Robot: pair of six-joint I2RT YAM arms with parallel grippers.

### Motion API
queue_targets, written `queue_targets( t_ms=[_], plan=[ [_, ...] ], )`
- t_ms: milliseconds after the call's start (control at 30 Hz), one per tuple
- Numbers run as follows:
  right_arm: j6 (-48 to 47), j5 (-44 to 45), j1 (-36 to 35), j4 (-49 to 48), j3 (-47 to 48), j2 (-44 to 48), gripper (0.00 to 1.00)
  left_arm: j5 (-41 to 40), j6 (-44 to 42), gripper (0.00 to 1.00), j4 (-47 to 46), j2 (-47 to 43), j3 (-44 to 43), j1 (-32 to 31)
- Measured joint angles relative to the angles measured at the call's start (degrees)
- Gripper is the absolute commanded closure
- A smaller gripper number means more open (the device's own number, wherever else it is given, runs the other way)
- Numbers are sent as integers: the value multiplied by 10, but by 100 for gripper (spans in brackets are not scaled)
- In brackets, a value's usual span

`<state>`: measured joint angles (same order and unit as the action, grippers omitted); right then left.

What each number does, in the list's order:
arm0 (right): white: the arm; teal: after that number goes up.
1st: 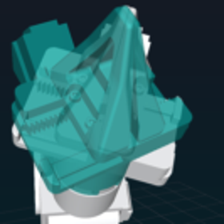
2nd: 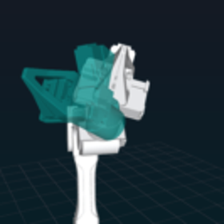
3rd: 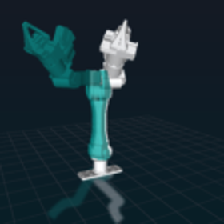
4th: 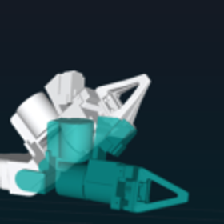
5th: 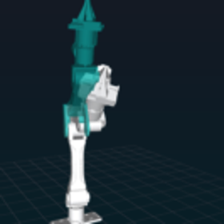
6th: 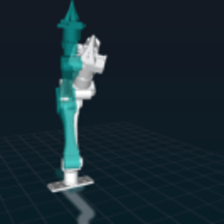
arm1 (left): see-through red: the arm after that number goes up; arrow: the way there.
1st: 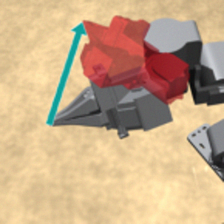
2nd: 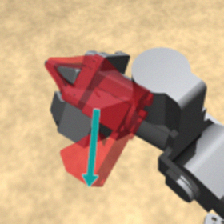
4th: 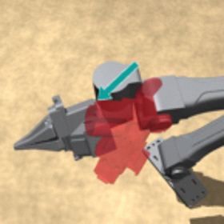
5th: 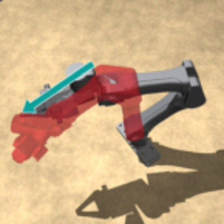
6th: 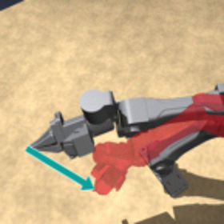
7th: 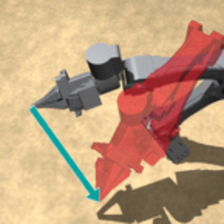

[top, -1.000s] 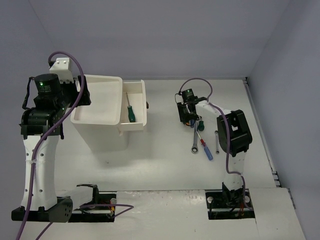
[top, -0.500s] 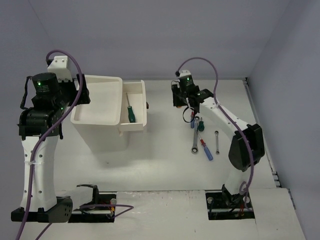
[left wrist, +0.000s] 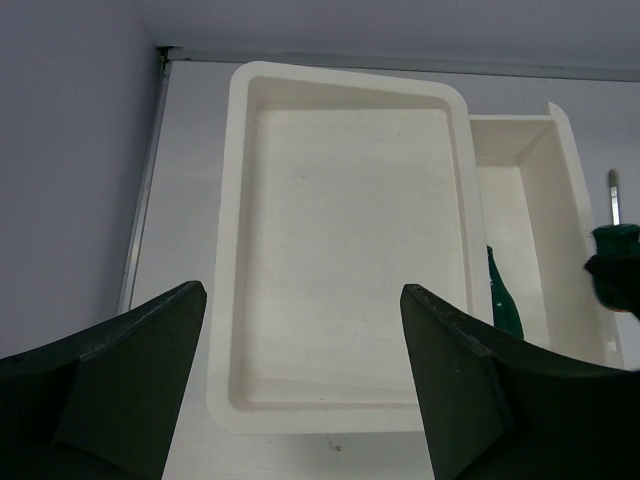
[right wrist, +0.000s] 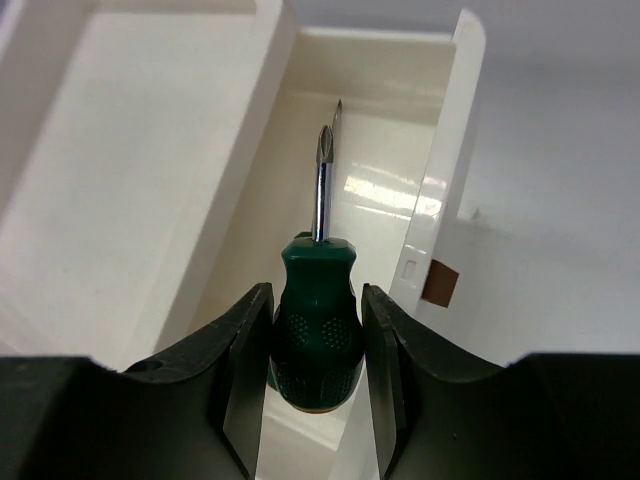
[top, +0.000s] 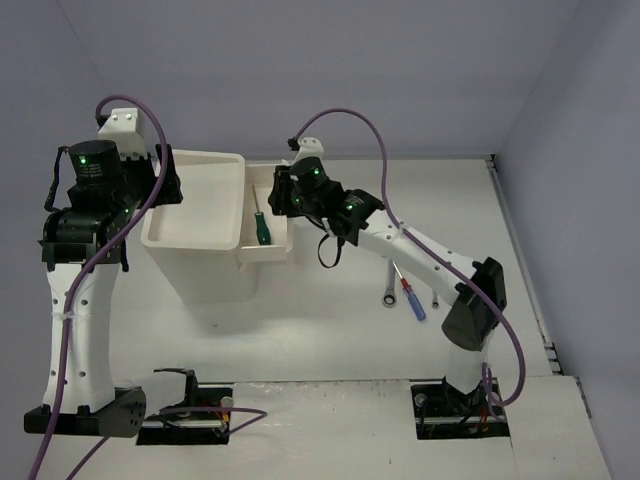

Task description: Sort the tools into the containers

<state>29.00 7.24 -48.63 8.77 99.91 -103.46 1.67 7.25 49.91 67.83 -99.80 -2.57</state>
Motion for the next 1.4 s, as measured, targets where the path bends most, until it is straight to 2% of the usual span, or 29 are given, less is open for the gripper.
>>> queue_targets(
  t_ms=[133,267,433,533,667,767,867,967,1400],
  plan=[
    [14,-1,-10,-3,2,-44,39,0,1,25,0,0,0,0],
    [6,10,-18,-7,19,-47,34,0,1,25,0,0,0,-1],
    [-27,66,-12,-4,10,-13,36,0,2,25,0,0,0,-1],
    [-48,86,16,-3,-27,40,38,0,3,25,0,0,0,-1],
    [-68,92,110,-10,-103,117,40,0,3,25,0,0,0,-1],
    [-77,93,193,-7,-155,138,42,0,3,25,0,1,0,-1],
    [-79,79,250,1,-210,129,43,0,3,25,0,1,0,-1],
    [-79,63,277,13,-239,99,45,0,3,25,0,2,0,-1],
    [-71,6,300,13,-249,-54,53,0,3,25,0,4,0,-3]
  ],
)
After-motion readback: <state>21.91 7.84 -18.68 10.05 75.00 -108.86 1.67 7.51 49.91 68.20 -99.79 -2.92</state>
